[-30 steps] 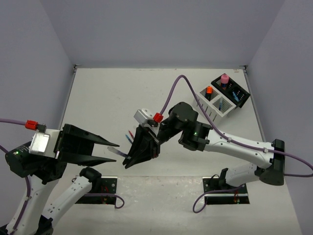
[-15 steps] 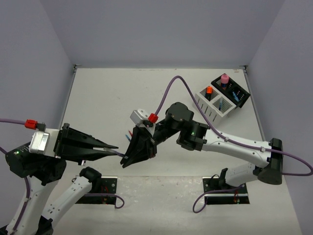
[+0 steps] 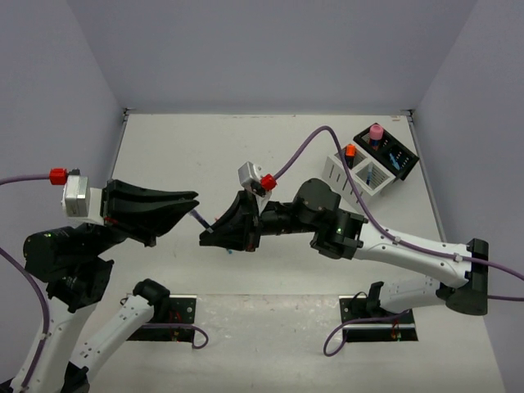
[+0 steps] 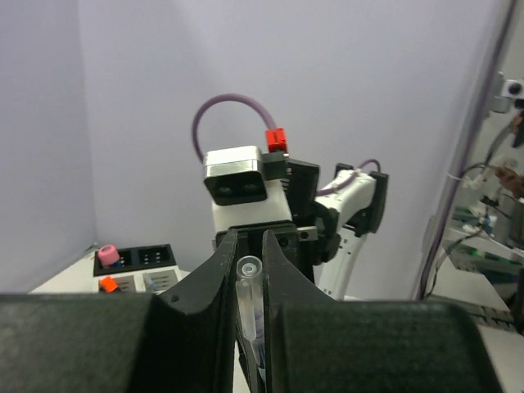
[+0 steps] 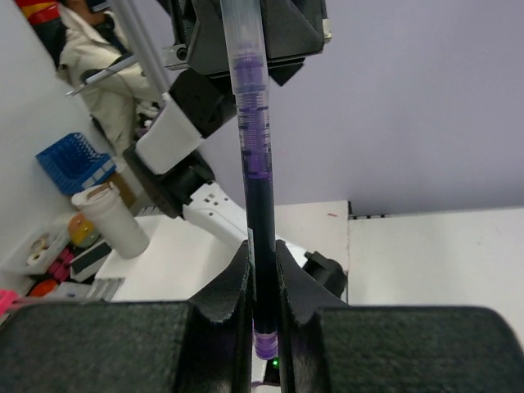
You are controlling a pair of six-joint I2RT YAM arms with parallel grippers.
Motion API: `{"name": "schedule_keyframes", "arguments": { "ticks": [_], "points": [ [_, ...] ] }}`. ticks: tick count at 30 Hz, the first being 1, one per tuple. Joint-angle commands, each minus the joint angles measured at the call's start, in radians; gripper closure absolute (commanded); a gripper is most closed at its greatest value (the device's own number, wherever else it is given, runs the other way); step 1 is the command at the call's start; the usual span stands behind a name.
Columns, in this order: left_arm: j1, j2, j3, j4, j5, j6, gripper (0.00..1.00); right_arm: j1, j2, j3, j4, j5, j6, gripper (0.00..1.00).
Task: Sort the stationery into containers
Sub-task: Close the pen cap on the pen.
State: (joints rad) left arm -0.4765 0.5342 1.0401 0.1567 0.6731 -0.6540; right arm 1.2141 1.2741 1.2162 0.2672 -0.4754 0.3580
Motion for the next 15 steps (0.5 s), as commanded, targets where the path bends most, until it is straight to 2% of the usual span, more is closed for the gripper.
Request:
{"name": "schedule_keyframes", "arguments": {
  "ticks": [1,9,15],
  "points": [
    [0.003,0.035,-0.011,-0.126,-0.019,0.058,1.00,-0.003,-0.025,0.001,0.047,0.257,0.075,1.00],
    [0.003,0.070,-0.076,-0.076,-0.004,0.066,1.00,-0.001,-0.005,0.024,0.094,0.257,0.111,1.00],
    [0.003,0.121,-0.098,-0.100,0.057,0.047,1.00,-0.001,-0.028,0.014,0.125,0.354,0.081,1.00]
  ]
}}
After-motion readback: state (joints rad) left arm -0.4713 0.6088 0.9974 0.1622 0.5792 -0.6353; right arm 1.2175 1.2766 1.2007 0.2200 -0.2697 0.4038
